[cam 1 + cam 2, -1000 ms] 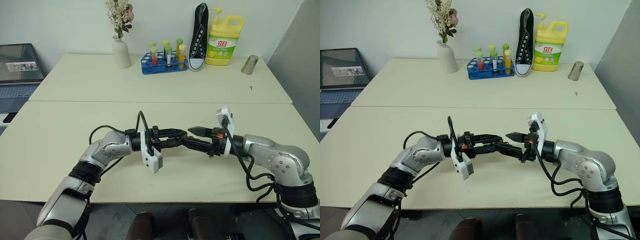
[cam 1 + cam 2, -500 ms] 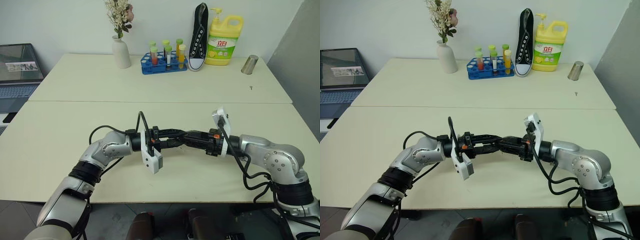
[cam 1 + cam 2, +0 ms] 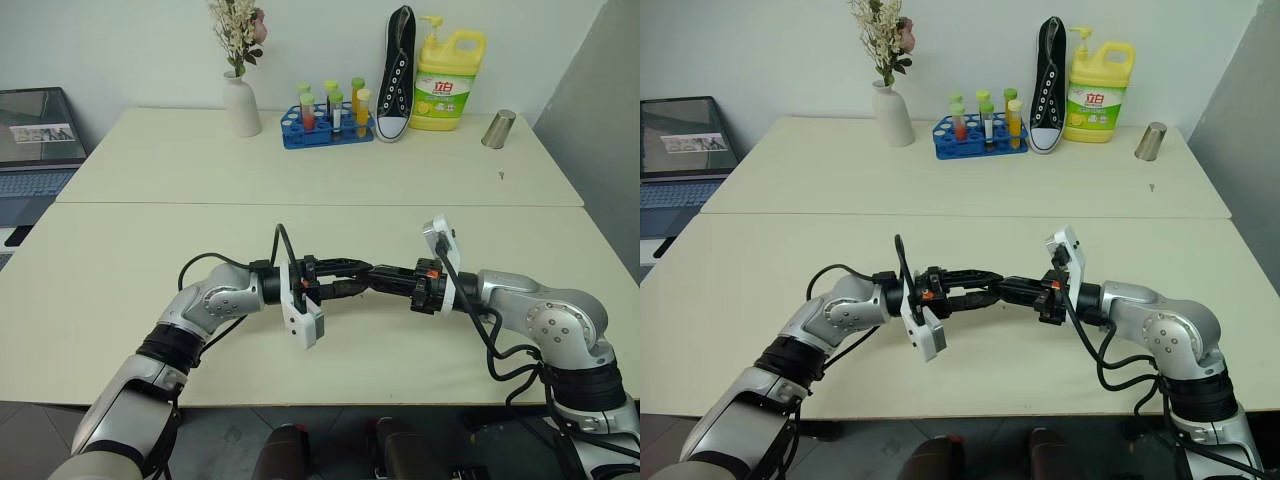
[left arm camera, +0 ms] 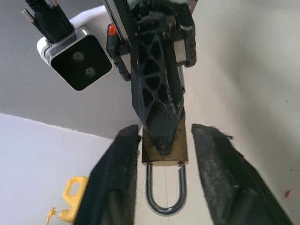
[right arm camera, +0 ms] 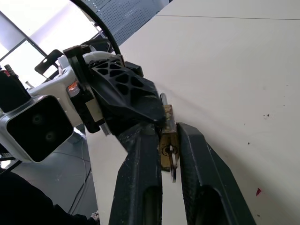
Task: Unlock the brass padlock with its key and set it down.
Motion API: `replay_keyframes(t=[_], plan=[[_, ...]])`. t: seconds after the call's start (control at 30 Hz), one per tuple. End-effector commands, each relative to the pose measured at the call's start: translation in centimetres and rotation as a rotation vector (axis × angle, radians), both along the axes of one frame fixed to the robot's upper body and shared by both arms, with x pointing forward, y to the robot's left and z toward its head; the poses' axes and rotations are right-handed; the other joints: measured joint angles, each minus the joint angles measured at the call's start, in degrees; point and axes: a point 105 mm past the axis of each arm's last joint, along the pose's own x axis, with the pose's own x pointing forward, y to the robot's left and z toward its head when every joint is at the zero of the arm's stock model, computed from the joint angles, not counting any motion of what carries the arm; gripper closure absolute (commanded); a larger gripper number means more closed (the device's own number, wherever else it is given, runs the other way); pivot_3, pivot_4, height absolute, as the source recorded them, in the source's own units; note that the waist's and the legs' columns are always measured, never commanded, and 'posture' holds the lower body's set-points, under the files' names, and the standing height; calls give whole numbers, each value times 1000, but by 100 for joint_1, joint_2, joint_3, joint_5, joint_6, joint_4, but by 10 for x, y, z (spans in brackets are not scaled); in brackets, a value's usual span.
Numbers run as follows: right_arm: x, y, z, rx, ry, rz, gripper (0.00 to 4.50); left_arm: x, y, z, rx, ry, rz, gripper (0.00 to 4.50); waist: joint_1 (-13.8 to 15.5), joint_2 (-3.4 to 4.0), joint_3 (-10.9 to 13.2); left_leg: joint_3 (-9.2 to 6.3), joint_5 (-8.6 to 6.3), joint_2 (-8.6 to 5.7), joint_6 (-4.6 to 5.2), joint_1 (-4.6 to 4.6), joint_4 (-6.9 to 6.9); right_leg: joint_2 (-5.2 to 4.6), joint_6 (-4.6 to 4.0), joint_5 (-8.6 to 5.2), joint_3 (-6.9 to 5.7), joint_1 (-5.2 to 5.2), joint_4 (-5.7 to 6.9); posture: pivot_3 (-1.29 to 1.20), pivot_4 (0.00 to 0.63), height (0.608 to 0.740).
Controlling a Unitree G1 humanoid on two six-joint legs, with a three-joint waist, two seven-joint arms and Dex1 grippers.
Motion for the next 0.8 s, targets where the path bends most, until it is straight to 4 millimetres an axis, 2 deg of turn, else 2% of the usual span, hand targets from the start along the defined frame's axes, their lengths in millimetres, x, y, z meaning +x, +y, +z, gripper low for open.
replay_keyframes(t=[0.03,0.17,0.37,0.47,0.57,0.67,0.8], plan=[[5,-3,9,4,-45,-18,4325,-8,-1,11,-27,-8,-39,1441,1,0,0,-1,0,0,0,0,0,0,0,0,0,0,0,0,150,740],[12,-9,7,-16,-48,-52,4325,-11,0,17,-58,18,-41,173,1,0,0,0,0,-2,0,0,1,0,0,0,0,0,0,0,150,740],[18,-22,3,-80,-80,-81,4325,-10,0,38,-175,102,2,168,0,0,0,-1,0,-2,0,-1,1,0,0,0,0,0,-1,0,150,740],[16,-22,5,-107,-118,-68,4325,-3,4,48,-229,170,48,168,0,0,0,-2,0,-2,0,0,1,1,1,-1,0,0,0,0,150,740],[10,-20,12,-100,-154,-41,4325,16,11,63,-339,309,132,695,0,0,0,-2,0,0,0,1,1,4,17,-10,0,0,1,0,150,740],[2,-17,20,-100,-203,-10,4325,45,18,65,-406,555,223,1650,-1,0,1,-6,0,-2,0,-1,3,5,26,-15,-4,0,1,0,150,740],[-1,-16,26,-90,-231,-4,4325,47,13,54,-358,763,203,2955,-4,0,1,-1,0,-5,0,1,2,7,28,-16,-11,0,0,0,150,740]])
